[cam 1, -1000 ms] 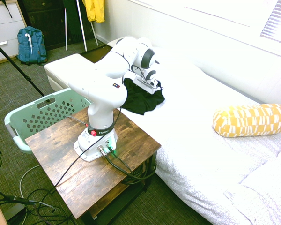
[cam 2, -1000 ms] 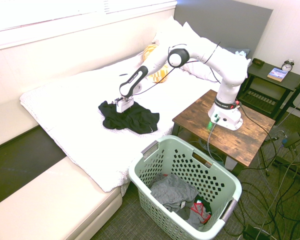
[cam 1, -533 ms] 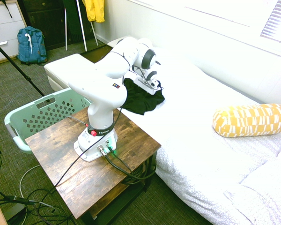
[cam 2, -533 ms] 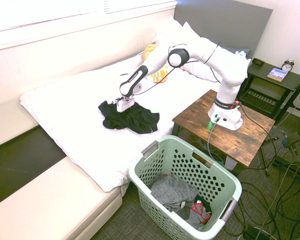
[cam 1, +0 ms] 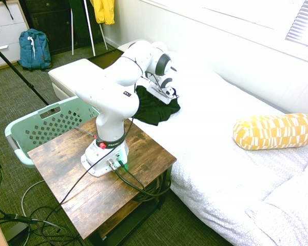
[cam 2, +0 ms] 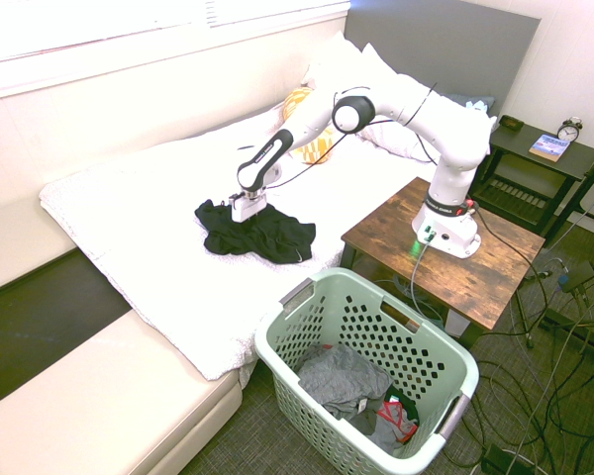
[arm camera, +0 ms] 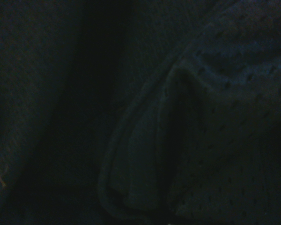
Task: Put my clothes in the laundry bag
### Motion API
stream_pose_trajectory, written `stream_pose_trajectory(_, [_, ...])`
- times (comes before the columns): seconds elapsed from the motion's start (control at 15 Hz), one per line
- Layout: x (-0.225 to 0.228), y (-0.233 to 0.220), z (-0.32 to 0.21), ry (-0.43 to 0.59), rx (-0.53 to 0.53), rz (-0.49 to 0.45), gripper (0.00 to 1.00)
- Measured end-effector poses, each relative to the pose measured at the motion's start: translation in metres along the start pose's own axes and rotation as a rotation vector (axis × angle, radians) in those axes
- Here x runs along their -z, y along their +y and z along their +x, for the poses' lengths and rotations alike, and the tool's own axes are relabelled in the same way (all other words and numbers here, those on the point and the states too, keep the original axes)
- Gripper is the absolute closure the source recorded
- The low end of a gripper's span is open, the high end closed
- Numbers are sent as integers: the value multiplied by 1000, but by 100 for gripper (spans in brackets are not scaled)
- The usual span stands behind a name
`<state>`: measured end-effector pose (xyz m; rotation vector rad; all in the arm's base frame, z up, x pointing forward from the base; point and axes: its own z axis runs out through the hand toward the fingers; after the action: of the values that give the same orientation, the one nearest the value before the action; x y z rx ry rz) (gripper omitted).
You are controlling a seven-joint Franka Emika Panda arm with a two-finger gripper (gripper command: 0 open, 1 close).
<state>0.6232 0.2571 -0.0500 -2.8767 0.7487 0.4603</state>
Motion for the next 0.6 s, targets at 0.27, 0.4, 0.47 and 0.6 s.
stream_pose_trajectory(0.27, [2, 5, 1, -12, -4, 6, 100])
stream_pose_trajectory(0.4, [8, 6, -1, -12, -3, 5, 100])
stream_pose_trajectory(0.47, [11, 7, -3, -9, -3, 4, 100])
stream_pose_trajectory(0.6, [30, 8, -12, 8, 3, 8, 100])
